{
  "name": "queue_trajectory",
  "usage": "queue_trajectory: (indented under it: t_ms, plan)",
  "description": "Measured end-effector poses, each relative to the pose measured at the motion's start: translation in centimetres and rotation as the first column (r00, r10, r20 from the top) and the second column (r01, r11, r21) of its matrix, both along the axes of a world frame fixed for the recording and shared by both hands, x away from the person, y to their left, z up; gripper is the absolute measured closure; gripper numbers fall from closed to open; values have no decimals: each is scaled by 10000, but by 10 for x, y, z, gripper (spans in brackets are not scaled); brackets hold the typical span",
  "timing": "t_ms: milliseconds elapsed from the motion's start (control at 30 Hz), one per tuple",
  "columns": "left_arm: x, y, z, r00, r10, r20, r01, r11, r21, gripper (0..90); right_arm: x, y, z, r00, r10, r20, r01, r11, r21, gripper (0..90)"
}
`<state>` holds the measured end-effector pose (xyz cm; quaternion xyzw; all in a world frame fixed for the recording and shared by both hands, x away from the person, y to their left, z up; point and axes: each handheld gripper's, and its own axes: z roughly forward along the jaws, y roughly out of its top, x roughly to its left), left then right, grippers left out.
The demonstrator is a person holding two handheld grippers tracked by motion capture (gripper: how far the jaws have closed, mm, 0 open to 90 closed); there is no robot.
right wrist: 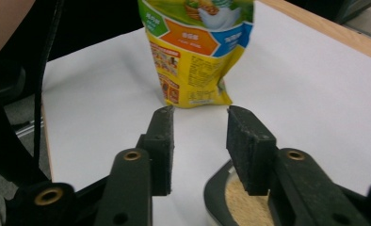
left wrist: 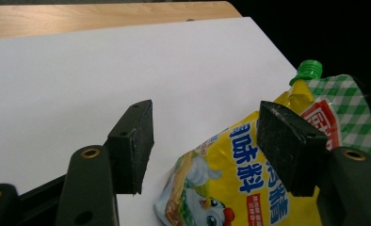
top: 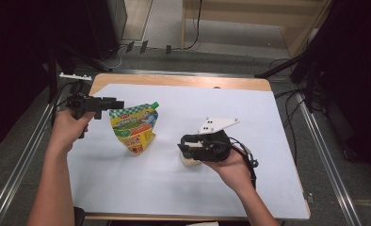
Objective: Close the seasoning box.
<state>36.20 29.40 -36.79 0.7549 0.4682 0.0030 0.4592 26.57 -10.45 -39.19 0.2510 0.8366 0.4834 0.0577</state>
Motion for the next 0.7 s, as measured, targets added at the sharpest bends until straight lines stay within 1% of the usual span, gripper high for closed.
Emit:
queue_trajectory:
  t_ms: [33, 67, 167, 300, 400, 433, 500, 600, 700]
  plan:
    - [0, 0, 0, 10000, 19, -16, -19, 10000, 22, 375, 1, -2, 1, 10000, 4, 3, -4, 10000, 10, 675]
    - [0, -1, -1, 10000, 33, -50, -33, 10000, 42, 371, 1, -6, 4, 9999, -104, -32, 104, 9999, 25, 700]
    - [0, -2, -1, 10000, -11, -20, 11, 9999, 120, 366, 2, -15, 10, 9998, -195, 32, 195, 9998, 15, 770]
    - [0, -3, -2, 10000, -67, -19, 68, 9998, 205, 363, 4, -27, 16, 9990, -437, 121, 437, 9990, 44, 840]
    - [0, -2, -4, 10000, -35, 40, 35, 10000, -83, 361, 8, -39, 20, 9975, -693, 118, 691, 9975, 159, 885]
    - [0, -1, -5, 10000, 24, 28, -24, 10000, -94, 359, 8, -42, 21, 9970, -767, 105, 765, 9969, 185, 900]
    - [0, -1, -6, 10000, 28, 7, -28, 10000, -74, 355, 9, -49, 24, 9958, -914, 70, 913, 9956, 212, 900]
    - [0, -2, -6, 10000, 32, -26, -32, 10000, -34, 353, 11, -59, 27, 9931, -1160, 178, 1156, 9931, 216, 900]
    - [0, -3, -7, 10000, -9, -18, 9, 10000, 4, 350, 13, -69, 30, 9881, -1516, 245, 1510, 9882, 263, 900]
